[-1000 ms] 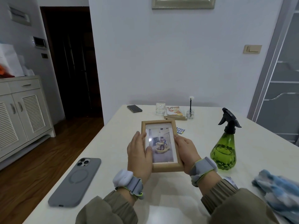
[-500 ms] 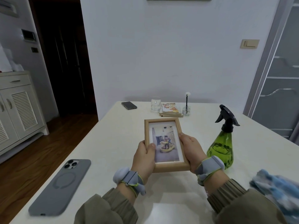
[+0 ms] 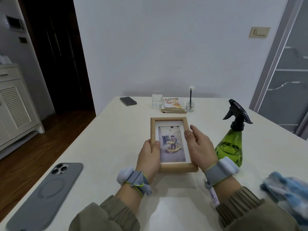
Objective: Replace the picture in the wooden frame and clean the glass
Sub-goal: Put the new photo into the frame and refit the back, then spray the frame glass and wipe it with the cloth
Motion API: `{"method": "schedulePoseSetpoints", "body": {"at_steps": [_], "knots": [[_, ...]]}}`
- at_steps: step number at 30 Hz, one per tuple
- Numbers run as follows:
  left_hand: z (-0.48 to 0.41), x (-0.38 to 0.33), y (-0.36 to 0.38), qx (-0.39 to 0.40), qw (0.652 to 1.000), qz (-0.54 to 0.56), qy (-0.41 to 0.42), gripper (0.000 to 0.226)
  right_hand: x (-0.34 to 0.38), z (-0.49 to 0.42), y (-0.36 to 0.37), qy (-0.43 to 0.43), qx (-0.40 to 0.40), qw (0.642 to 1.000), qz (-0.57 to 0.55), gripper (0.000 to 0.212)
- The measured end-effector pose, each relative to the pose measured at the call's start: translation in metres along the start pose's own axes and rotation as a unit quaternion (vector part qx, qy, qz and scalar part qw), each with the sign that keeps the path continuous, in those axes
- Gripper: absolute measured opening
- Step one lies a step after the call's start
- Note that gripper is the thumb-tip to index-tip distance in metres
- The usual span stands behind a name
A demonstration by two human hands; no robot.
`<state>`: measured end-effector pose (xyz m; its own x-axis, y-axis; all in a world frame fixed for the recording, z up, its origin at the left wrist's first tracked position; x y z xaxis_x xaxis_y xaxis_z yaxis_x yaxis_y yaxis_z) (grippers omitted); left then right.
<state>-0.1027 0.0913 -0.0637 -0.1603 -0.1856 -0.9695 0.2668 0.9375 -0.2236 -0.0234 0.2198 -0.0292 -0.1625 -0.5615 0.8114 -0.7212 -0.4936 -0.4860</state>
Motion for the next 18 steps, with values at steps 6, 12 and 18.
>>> {"method": "schedulePoseSetpoints", "body": {"at_steps": [6,12,18], "knots": [[0.001,-0.004,0.004,-0.002,1.000,0.003,-0.013,0.038,0.001,-0.006,-0.024,-0.143,-0.227,0.962,0.053,0.047],[0.005,-0.009,0.018,0.013,1.000,-0.013,-0.014,0.040,0.015,-0.002,-0.049,-0.167,-0.387,0.903,0.081,0.066],[0.008,-0.020,0.041,0.032,0.999,-0.021,-0.015,0.041,-0.002,-0.014,-0.070,-0.090,-0.368,0.924,0.058,0.096]]}}
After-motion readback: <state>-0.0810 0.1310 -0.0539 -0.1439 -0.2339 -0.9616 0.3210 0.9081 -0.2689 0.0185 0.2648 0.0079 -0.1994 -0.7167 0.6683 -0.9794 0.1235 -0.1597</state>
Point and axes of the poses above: each hand's wrist, its own z-axis away from the middle knuckle, its own y-axis out of the palm, x = y × z, the point moved 1 cm from there along -z, towards the middle knuckle, and after that the axes turned 3 degrees about -x, right-handed, at the moved point
